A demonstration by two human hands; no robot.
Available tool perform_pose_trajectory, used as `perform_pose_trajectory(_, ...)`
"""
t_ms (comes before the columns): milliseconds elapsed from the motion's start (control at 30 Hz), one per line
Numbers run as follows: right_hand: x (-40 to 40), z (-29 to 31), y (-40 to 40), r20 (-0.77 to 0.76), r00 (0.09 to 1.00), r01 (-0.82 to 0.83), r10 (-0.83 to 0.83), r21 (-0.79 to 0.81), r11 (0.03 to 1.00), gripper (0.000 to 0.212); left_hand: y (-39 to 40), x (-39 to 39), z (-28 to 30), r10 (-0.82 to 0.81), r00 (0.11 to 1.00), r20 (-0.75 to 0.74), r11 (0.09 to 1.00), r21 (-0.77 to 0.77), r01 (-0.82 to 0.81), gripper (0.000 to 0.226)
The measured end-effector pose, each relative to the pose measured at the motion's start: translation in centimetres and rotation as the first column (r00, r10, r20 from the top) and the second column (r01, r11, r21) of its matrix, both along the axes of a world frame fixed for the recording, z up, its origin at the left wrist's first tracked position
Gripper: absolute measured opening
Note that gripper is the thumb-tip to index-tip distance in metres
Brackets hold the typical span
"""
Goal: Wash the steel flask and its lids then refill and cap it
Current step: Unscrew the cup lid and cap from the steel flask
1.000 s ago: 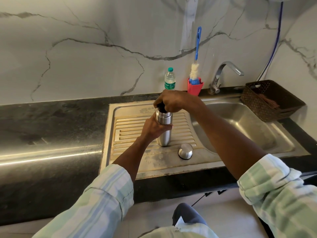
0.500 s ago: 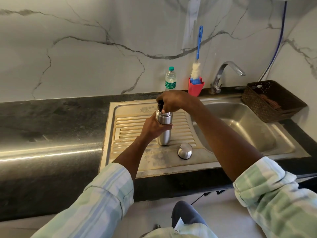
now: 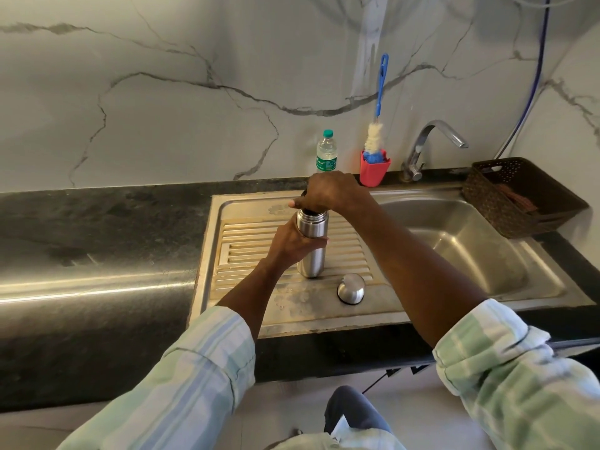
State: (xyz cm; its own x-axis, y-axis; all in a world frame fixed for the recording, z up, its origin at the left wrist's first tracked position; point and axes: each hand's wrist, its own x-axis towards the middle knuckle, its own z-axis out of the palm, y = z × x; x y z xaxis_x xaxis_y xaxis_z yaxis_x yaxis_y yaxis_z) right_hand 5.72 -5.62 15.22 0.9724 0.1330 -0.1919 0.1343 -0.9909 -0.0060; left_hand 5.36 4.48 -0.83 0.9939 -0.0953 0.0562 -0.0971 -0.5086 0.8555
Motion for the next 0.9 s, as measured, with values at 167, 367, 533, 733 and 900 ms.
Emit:
perform_pose_trajectory(167, 0.0, 0.9, 0.0, -0.116, 0.979, -0.168, 0.170, 0.021, 0.985, 0.036, 0.1, 0.1, 0.0, -0.005, 1.000, 0.023, 1.000, 0.030, 0.004, 0.074)
perform_pose_trajectory(367, 0.2, 1.7, -1.0, -0.232, 0.929, -0.235, 0.287, 0.226, 0.945, 0.042, 0.0, 0.2, -0.2, -0.012, 0.999, 0.046, 0.999, 0.033, 0.011, 0.073)
perform_pose_trajectory(533, 0.3, 1.2, -1.1, -0.090, 0.986, -0.130, 0.137, 0.080, 0.988, 0.075, 0.0, 0.2, -0.1, -0.013, 0.999, 0.037, 1.000, 0.012, 0.012, 0.079)
perform_pose_trajectory(733, 0.1, 0.5, -0.9, -0.096, 0.987, -0.115, 0.125, 0.107, 0.988, 0.045, -0.1, 0.2, -0.4, 0.003, 0.999, 0.036, 1.000, 0.024, -0.004, 0.079)
perform_pose_trajectory(900, -0.6, 1.2, -1.0, -0.125, 0.948, -0.273, 0.294, 0.161, 0.948, 0.042, -0.1, 0.3, -0.6, 0.001, 0.999, 0.038, 1.000, 0.024, -0.002, 0.080)
